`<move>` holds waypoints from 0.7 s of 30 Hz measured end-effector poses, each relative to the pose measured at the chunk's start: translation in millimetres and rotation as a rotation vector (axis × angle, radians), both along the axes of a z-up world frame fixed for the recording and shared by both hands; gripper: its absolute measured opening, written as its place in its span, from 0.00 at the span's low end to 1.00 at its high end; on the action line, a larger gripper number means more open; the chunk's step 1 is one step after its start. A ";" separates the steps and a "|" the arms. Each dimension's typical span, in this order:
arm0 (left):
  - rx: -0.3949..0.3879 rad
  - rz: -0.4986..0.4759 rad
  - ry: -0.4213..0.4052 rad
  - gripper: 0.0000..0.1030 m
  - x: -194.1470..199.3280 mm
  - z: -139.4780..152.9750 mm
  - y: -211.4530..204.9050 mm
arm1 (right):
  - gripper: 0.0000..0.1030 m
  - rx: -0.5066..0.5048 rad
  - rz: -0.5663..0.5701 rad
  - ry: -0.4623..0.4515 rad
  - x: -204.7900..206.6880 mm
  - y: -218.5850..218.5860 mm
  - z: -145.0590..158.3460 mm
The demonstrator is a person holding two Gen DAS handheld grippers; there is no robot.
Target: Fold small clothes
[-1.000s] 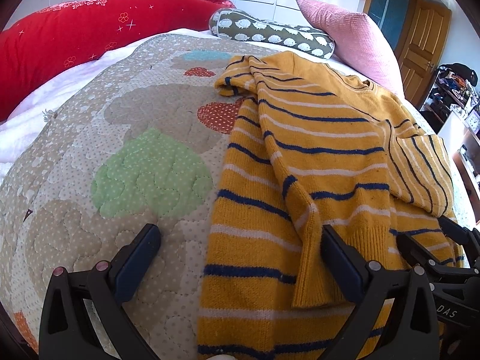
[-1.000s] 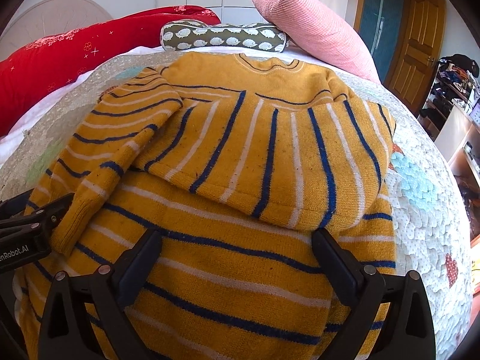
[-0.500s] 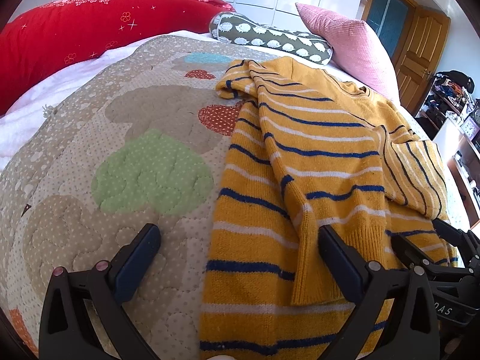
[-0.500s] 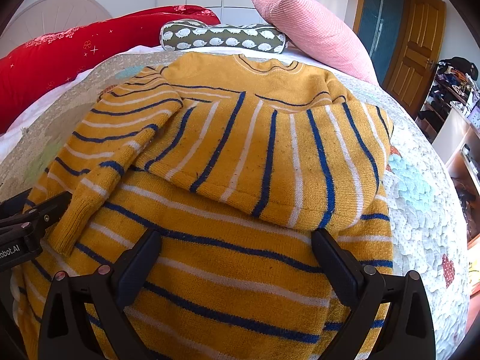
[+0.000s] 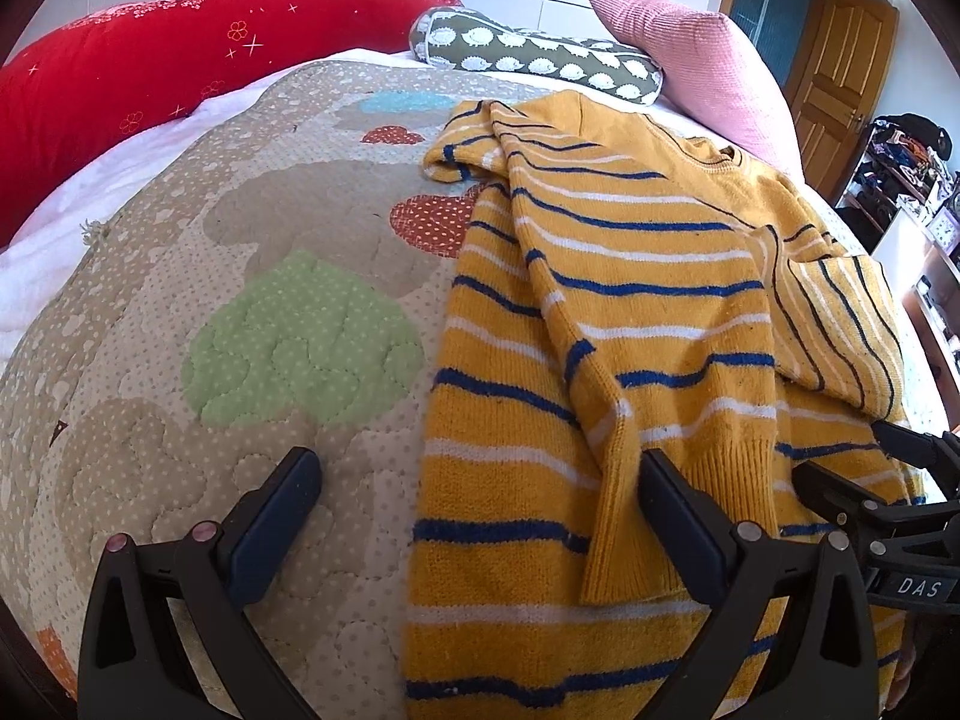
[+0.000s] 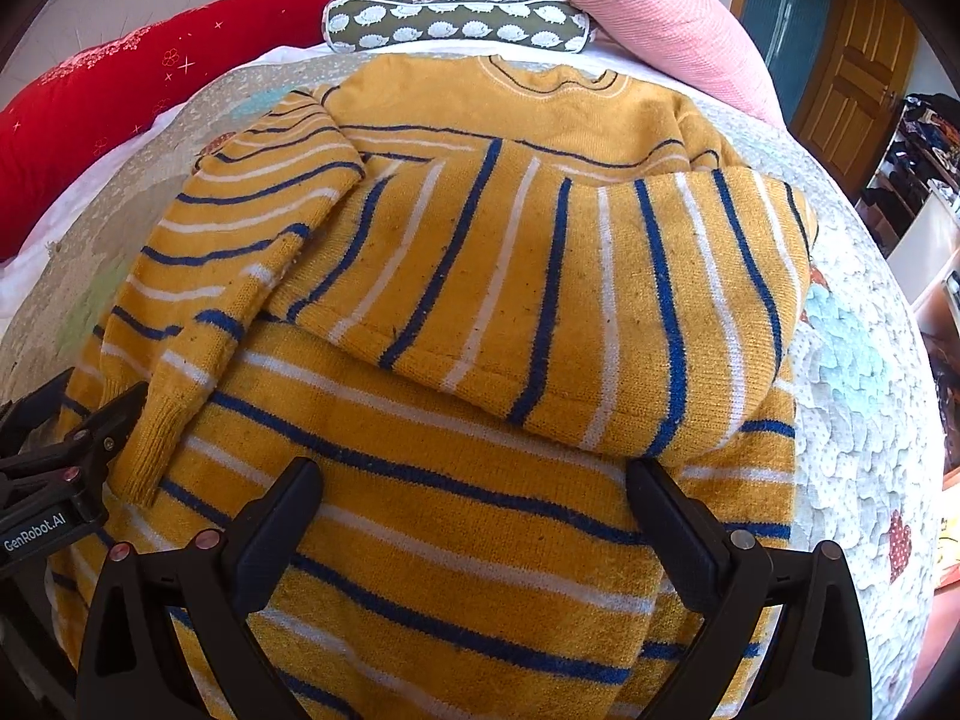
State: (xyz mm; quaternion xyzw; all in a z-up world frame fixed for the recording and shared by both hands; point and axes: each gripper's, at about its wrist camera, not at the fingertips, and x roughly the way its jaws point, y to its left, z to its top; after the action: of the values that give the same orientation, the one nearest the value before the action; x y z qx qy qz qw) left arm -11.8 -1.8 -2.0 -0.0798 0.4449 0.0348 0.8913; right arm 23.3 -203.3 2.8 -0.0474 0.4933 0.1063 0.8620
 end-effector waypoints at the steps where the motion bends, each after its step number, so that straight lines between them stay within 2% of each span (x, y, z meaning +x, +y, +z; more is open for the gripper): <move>1: 0.001 -0.006 0.013 1.00 0.9 0.1 0.0 | 0.99 -0.001 0.006 0.007 0.2 0.0 0.1; 6: 0.009 -0.028 0.050 1.00 -2.1 4.7 0.4 | 0.99 -0.025 0.004 0.020 -0.5 2.3 0.4; 8: -0.006 -0.018 0.050 0.97 -8.9 10.1 3.9 | 0.99 -0.036 0.006 0.013 -0.1 3.4 1.9; 10: -0.027 0.001 0.049 0.88 -19.8 19.4 10.2 | 0.98 -0.031 0.005 -0.002 -3.1 1.0 7.1; 11: -0.035 0.008 0.044 0.88 -26.1 25.4 13.4 | 0.96 -0.025 0.006 -0.013 -6.2 -1.1 11.8; 14: -0.061 0.046 -0.027 0.88 -50.5 49.8 25.2 | 0.93 -0.003 0.024 -0.097 -20.1 -9.0 33.8; 17: -0.064 0.070 -0.071 0.88 -66.4 67.4 29.0 | 0.87 -0.079 0.066 -0.179 -25.0 -4.3 50.1; 21: -0.057 0.059 -0.111 0.88 -79.5 82.1 21.8 | 0.83 -0.127 0.127 -0.174 -11.1 14.9 48.0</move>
State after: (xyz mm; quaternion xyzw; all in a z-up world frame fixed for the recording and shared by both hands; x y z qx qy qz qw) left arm -91.4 20.0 80.1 -0.1201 0.3929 0.0438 0.9107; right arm 12.2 -188.4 50.9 -0.1422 0.4183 0.1245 0.8884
